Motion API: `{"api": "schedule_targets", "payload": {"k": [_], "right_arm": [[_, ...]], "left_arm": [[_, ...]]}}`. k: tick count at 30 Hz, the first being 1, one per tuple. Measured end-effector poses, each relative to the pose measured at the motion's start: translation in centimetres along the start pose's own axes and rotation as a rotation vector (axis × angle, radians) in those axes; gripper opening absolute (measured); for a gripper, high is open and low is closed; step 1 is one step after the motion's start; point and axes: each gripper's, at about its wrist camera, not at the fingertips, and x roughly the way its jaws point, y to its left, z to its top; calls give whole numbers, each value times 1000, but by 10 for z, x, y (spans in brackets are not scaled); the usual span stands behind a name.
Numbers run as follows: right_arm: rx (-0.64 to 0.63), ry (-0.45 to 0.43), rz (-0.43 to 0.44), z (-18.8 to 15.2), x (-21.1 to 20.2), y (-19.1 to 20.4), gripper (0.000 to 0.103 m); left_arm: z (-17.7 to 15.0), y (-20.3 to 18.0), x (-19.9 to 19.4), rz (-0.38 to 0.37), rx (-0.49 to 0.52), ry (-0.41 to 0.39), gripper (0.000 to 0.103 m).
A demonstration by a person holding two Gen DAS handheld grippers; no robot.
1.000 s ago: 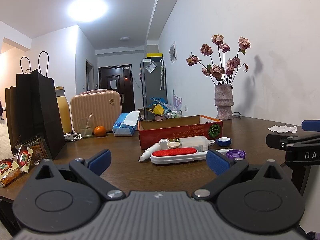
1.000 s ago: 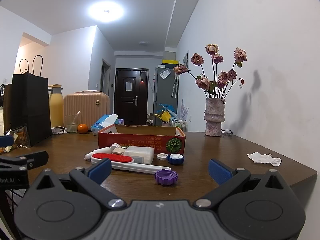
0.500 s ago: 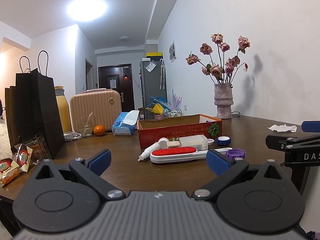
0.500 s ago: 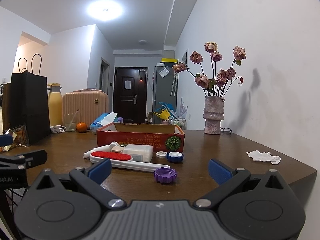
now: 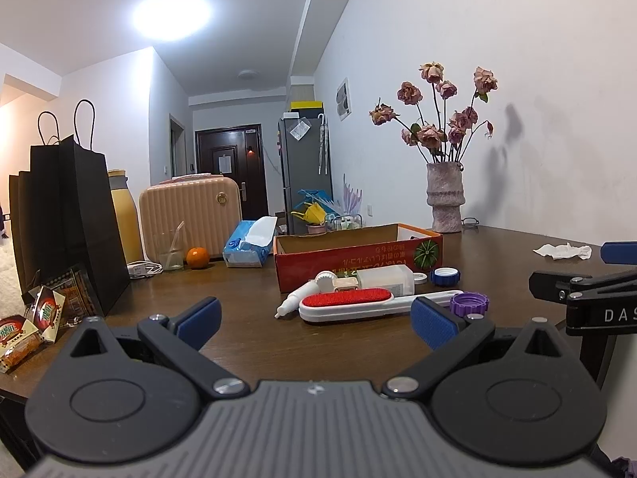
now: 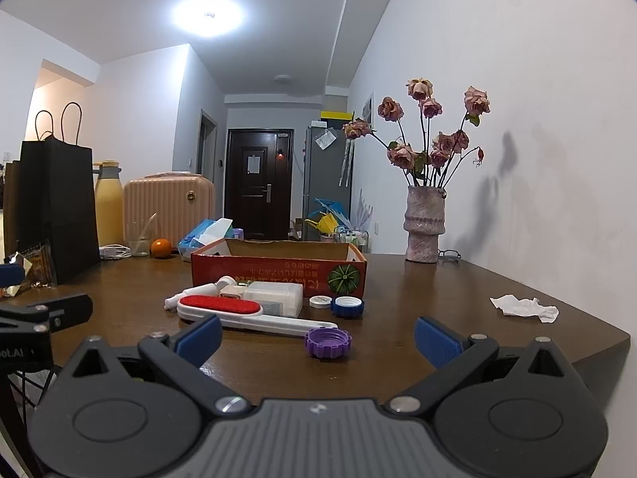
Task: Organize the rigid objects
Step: 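Grasp the white spray bottle with the left gripper while the right gripper grasps the purple cap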
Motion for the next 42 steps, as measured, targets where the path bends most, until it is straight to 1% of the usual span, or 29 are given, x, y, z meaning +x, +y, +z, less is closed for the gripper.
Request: {"api": "schedule_targets", "payload": {"k": [14, 17, 20, 23, 26, 28, 31, 34, 37, 39, 42], "right_arm": [[-5, 34, -8, -4, 5, -1, 103], [-11, 35, -20, -6, 9, -3, 103], [-18, 35, -22, -11, 18, -8, 103], [-32, -9, 20, -20, 31, -14, 103], [-38, 39, 23, -24, 50, -16, 103], [-47, 68, 23, -26, 62, -15, 103], [-52, 127, 35, -28, 82, -16, 103], [-38, 140, 60, -29, 97, -20, 103], [-16, 140, 82, -27, 110, -25, 103], [-8, 149, 100, -26, 120, -28, 103], [-3, 169, 117, -23, 137, -30, 102]], "left_arm": [[0, 1, 7, 5, 7, 22, 103], [-1, 1, 12, 31, 14, 22, 103], [-1, 0, 27, 45, 48, 51, 103], [-4, 4, 44, 32, 35, 104, 103], [-8, 8, 60, 4, 33, 143, 103], [-10, 11, 70, 6, 35, 155, 103], [-10, 16, 87, 17, 6, 172, 103], [-10, 19, 105, 17, -11, 219, 103], [-8, 18, 119, 2, 1, 213, 103], [-5, 17, 131, -12, 28, 239, 103], [3, 23, 152, -29, 13, 254, 103]]}}
